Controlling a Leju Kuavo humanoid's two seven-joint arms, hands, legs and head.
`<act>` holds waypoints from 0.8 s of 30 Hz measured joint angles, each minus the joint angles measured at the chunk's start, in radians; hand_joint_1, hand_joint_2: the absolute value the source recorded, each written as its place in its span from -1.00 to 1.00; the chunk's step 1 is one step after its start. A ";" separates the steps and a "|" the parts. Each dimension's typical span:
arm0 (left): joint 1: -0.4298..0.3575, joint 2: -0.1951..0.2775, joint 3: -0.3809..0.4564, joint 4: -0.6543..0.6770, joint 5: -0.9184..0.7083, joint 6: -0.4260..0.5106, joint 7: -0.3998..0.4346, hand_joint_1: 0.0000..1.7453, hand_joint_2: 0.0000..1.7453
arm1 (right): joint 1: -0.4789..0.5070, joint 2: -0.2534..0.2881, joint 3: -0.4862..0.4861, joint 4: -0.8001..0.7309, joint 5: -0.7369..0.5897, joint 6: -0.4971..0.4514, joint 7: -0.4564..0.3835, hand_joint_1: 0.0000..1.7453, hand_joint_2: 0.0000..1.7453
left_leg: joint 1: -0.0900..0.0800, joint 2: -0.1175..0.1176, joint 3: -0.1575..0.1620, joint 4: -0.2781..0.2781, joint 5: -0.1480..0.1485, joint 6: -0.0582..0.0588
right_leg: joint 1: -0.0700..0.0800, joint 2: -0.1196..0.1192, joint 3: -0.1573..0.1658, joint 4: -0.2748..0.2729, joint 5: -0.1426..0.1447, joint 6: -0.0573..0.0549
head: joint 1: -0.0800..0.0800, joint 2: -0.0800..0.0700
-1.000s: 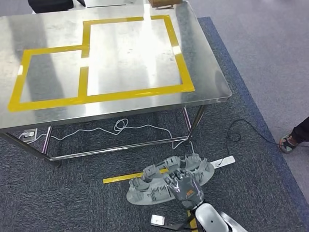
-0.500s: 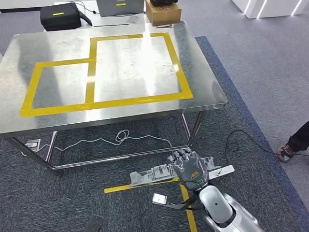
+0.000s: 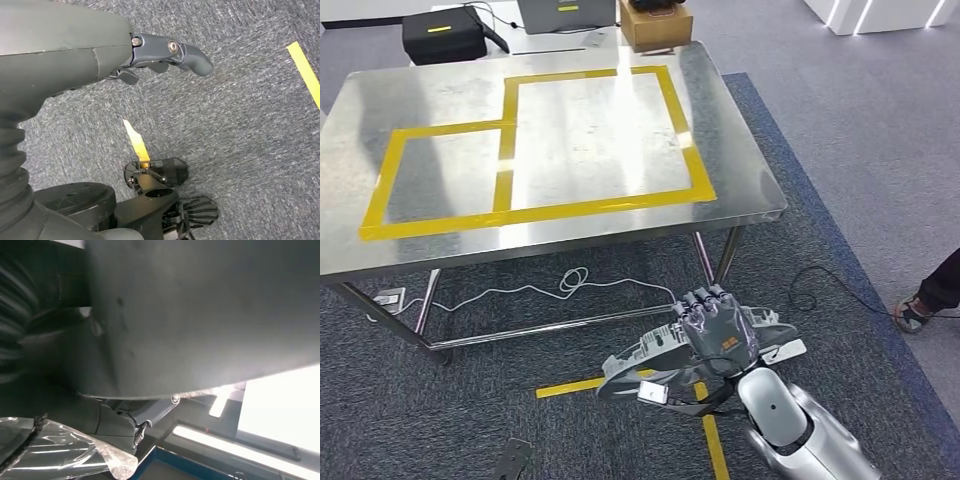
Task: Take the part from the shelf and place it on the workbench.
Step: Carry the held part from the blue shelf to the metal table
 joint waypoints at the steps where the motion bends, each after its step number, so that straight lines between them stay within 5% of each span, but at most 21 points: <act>1: 0.000 0.001 0.000 0.000 -0.002 0.000 0.000 -1.00 1.00 | -0.005 -0.001 0.000 -0.001 0.003 0.005 -0.001 0.76 1.00 | 0.000 0.000 0.000 0.000 0.000 0.000 | 0.000 0.000 0.000 0.000 0.000 0.000 | 0.000 0.000; 24: -0.004 0.006 0.000 0.000 -0.008 -0.014 0.000 -1.00 1.00 | -0.233 -0.064 -0.025 -0.018 -0.028 0.105 -0.044 0.76 1.00 | 0.000 0.003 0.000 0.003 0.001 -0.001 | 0.000 0.002 -0.002 0.004 0.001 0.001 | 0.000 0.000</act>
